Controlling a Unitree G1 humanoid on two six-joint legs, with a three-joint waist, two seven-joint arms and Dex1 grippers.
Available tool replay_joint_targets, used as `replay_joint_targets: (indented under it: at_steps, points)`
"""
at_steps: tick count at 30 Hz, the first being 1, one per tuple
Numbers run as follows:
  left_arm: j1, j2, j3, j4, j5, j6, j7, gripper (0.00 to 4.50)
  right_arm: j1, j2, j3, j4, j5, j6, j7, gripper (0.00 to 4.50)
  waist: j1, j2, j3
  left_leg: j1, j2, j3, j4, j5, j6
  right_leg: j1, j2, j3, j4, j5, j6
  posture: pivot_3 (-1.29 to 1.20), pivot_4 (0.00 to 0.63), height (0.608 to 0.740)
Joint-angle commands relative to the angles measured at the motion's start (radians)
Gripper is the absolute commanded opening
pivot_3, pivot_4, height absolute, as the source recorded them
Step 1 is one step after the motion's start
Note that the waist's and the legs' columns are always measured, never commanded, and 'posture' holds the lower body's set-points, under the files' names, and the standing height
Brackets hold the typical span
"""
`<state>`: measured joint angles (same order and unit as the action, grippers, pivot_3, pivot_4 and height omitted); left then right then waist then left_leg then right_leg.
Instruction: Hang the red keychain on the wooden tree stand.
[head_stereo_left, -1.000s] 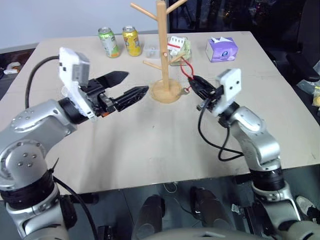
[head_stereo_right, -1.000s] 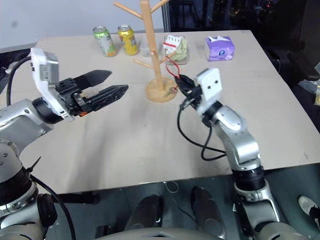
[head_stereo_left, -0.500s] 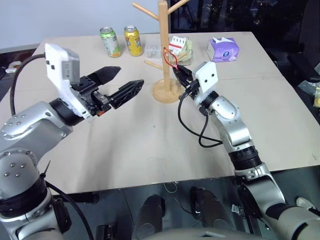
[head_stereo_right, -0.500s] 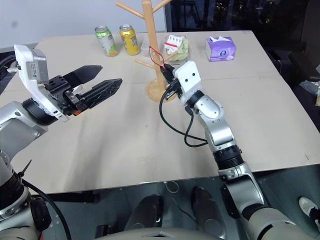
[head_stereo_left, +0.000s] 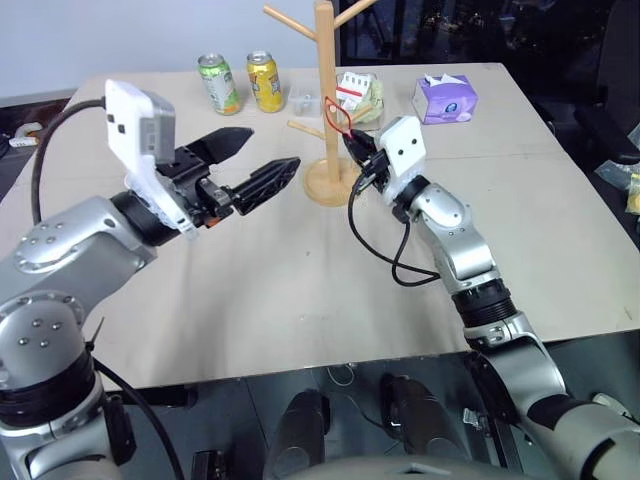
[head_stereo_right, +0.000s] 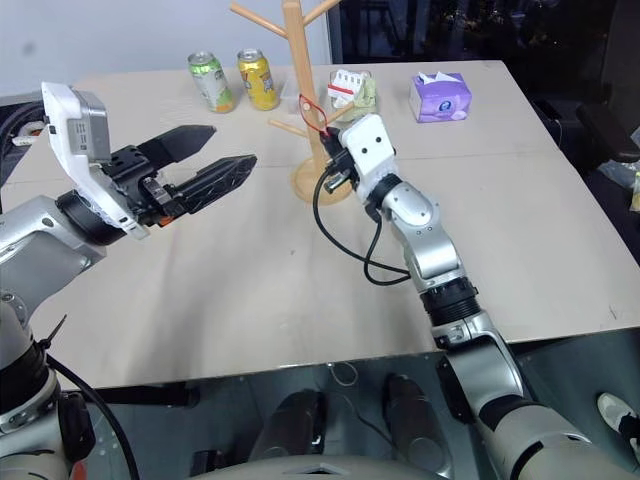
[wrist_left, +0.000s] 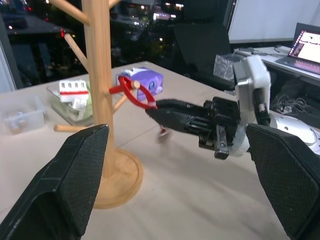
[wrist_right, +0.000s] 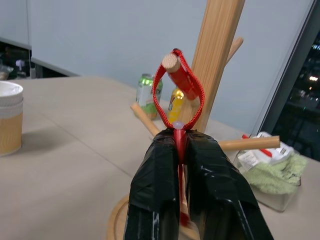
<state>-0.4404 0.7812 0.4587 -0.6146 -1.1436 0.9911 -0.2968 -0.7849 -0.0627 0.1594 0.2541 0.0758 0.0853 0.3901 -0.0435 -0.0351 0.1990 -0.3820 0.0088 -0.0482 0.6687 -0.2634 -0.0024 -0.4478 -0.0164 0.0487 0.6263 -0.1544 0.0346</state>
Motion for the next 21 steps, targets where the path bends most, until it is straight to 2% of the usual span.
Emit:
replay_joint_targets:
  at_steps: [1, 4, 5, 6, 10, 11, 14, 17, 21]
  points:
    - [-0.006, 0.021, 0.002, 0.005, -0.008, -0.031, -0.003, 4.50, -0.024, -0.011, -0.005, -0.012, 0.006, 0.015, 0.035, 0.42, 0.000, 0.000, 0.000, 0.000, 0.000, 0.000, 0.000, 0.000, 0.000, 0.000, 0.000, 0.000, 0.000, 0.000, 0.000, 0.00, 0.150, 0.740]
    - [-0.008, 0.036, -0.001, 0.022, 0.000, -0.033, -0.017, 4.50, -0.037, -0.034, -0.017, -0.002, 0.018, 0.030, 0.072, 1.51, 0.000, 0.000, 0.000, 0.000, 0.000, 0.000, 0.000, 0.000, 0.000, 0.000, 0.000, 0.000, 0.000, -0.002, 0.003, 0.00, 0.150, 0.740]
    - [-0.006, 0.050, -0.001, 0.032, 0.005, -0.030, -0.028, 4.50, -0.035, -0.060, -0.015, -0.015, 0.026, 0.050, 0.110, 2.08, 0.000, 0.000, 0.000, 0.000, 0.000, 0.000, 0.000, 0.000, 0.000, 0.000, 0.000, 0.000, 0.000, -0.002, 0.003, 0.00, 0.150, 0.740]
    - [-0.005, 0.061, 0.000, 0.040, 0.008, -0.028, -0.035, 4.50, -0.033, -0.078, -0.012, -0.024, 0.031, 0.064, 0.137, 2.42, 0.000, 0.000, 0.000, 0.000, 0.000, 0.000, 0.000, 0.000, 0.000, 0.000, 0.000, 0.000, 0.000, -0.002, 0.003, 0.00, 0.150, 0.740]
    - [0.021, 0.152, -0.012, 0.094, 0.063, -0.013, -0.095, 4.50, 0.026, -0.231, 0.028, -0.114, 0.061, 0.109, 0.354, 4.34, 0.002, 0.001, 0.000, 0.000, 0.000, 0.000, 0.000, 0.000, 0.000, 0.000, 0.000, 0.000, -0.001, -0.002, 0.003, 0.00, 0.150, 0.740]
    - [0.033, 0.194, -0.013, 0.117, 0.091, -0.019, -0.137, 4.50, 0.034, -0.286, 0.015, -0.138, 0.089, 0.145, 0.416, 4.48, 0.002, 0.001, 0.000, -0.001, 0.000, 0.000, 0.000, 0.000, 0.000, 0.000, 0.000, 0.000, -0.001, -0.003, 0.003, 0.00, 0.150, 0.740]
    - [0.065, 0.306, -0.004, 0.200, 0.146, -0.030, -0.277, 4.50, 0.008, -0.411, -0.059, -0.189, 0.219, 0.344, 0.544, 4.48, 0.000, 0.003, 0.003, -0.001, 0.000, 0.001, -0.001, 0.000, 0.000, -0.001, 0.000, 0.000, -0.001, -0.005, 0.000, 0.00, 0.150, 0.740]
    - [0.104, 0.413, -0.006, 0.297, 0.212, -0.076, -0.455, 4.50, -0.082, -0.529, -0.136, -0.190, 0.363, 0.564, 0.642, 4.48, -0.005, 0.006, 0.005, 0.000, 0.000, 0.002, -0.001, 0.000, 0.000, -0.001, 0.000, 0.001, -0.001, -0.005, -0.001, 0.00, 0.150, 0.740]
    - [0.044, 0.469, -0.044, 0.469, 0.275, -0.139, -0.606, 4.50, -0.165, -0.611, -0.186, -0.192, 0.462, 0.714, 0.702, 4.48, -0.008, 0.007, 0.006, 0.001, 0.002, 0.002, -0.002, 0.000, 0.000, -0.001, 0.002, 0.000, -0.001, -0.005, -0.001, 0.00, 0.150, 0.740]
